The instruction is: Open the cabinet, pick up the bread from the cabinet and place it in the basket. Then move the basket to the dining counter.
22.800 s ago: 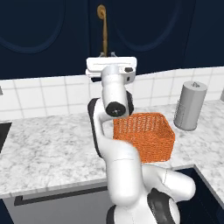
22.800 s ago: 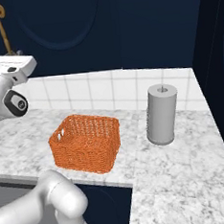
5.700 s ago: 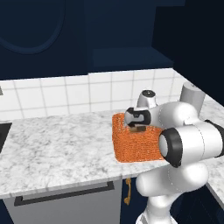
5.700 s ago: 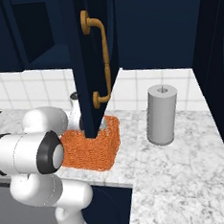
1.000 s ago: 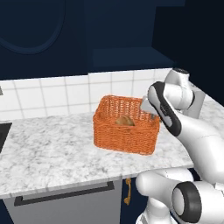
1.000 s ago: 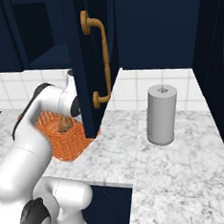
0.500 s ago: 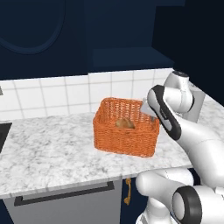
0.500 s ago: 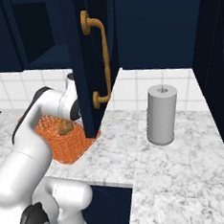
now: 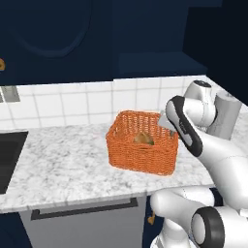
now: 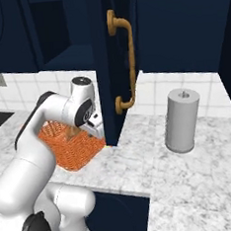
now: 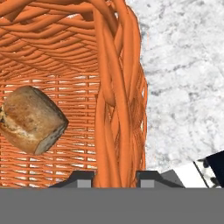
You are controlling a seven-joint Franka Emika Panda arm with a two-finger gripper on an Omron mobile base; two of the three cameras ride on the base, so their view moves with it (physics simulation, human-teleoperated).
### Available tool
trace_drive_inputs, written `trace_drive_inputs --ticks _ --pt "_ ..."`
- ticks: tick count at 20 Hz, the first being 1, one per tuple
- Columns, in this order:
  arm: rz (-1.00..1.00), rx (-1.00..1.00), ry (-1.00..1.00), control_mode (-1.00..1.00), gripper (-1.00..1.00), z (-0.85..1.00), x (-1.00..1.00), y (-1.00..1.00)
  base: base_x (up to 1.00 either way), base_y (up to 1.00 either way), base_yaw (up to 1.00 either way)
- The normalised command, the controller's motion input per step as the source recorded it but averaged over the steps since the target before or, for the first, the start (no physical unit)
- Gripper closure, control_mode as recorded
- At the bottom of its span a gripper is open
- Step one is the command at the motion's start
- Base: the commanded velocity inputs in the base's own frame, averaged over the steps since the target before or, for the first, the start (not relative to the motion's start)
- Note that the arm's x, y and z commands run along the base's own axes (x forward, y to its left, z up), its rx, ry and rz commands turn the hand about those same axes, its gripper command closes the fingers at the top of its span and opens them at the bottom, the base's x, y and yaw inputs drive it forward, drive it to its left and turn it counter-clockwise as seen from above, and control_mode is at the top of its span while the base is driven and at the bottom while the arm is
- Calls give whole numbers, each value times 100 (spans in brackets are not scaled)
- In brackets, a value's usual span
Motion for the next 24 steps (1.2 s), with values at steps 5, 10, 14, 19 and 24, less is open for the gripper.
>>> trace_drive_inputs --ticks 5,10,14,19,24 --pt "0 0 0 100 100 0 0 0 -16 92 76" --pt "0 0 0 100 100 0 0 0 -32 58 96" --pt "0 0 0 100 100 0 0 0 -32 59 96" --pt "0 0 0 100 100 0 0 0 -27 50 98" --pt "0 0 0 100 100 0 0 0 20 36 85"
